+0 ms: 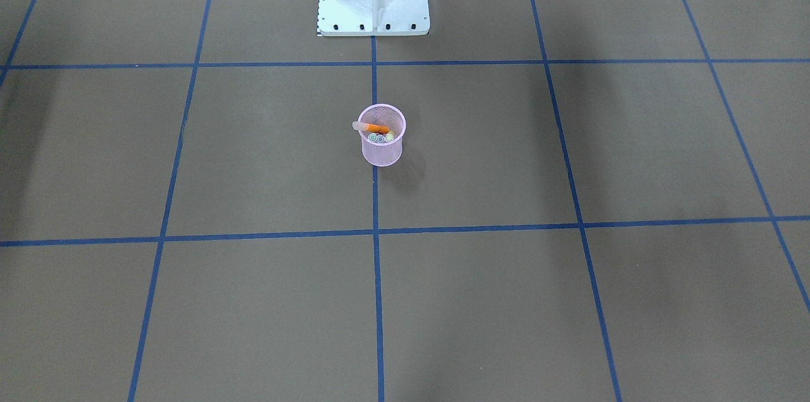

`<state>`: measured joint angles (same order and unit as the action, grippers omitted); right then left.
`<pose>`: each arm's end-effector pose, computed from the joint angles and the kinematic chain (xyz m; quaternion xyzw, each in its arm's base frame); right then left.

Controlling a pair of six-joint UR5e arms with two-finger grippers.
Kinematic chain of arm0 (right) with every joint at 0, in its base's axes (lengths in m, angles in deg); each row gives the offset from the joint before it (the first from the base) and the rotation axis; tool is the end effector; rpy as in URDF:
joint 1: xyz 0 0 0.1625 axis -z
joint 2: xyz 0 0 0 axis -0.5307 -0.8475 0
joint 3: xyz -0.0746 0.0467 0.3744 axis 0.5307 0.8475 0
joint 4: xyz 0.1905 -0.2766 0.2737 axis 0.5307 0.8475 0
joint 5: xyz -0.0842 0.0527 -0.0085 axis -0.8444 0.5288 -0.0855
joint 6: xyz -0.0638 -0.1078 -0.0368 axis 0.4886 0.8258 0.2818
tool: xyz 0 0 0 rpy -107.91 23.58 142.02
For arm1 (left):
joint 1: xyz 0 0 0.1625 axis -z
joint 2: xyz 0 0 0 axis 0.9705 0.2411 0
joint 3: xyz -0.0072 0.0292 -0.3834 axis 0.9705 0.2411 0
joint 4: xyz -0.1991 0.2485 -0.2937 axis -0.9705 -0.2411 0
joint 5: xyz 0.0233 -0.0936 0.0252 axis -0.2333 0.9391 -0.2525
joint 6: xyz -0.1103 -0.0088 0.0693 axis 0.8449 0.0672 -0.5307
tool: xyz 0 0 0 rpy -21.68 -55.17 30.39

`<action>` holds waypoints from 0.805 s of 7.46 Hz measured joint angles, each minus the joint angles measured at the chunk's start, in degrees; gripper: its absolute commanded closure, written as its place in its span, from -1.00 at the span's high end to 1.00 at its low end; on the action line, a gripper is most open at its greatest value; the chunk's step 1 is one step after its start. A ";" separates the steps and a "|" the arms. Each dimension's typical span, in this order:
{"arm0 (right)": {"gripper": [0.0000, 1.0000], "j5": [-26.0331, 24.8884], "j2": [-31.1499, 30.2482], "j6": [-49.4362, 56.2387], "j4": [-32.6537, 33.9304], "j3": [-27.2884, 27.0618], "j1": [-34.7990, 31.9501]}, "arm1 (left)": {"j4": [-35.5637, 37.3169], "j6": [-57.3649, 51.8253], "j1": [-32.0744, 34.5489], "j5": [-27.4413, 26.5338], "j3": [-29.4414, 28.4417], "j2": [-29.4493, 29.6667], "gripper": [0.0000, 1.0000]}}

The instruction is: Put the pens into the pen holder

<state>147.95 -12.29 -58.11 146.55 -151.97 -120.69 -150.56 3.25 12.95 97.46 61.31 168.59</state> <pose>0.0345 -0.5157 0.6390 0.0180 -0.3543 -0.1057 0.9290 -0.0397 -0.4746 0.6006 0.0259 0.3498 -0.0245 0.9361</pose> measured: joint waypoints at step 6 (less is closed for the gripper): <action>1.00 -1.80 -0.22 -0.06 0.81 -1.74 -0.30 | -2.75 0.26 -2.31 0.08 -0.12 -0.43 1.00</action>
<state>146.15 -12.52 -58.17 147.36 -153.71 -120.99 -153.31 3.50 10.65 97.54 61.18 168.16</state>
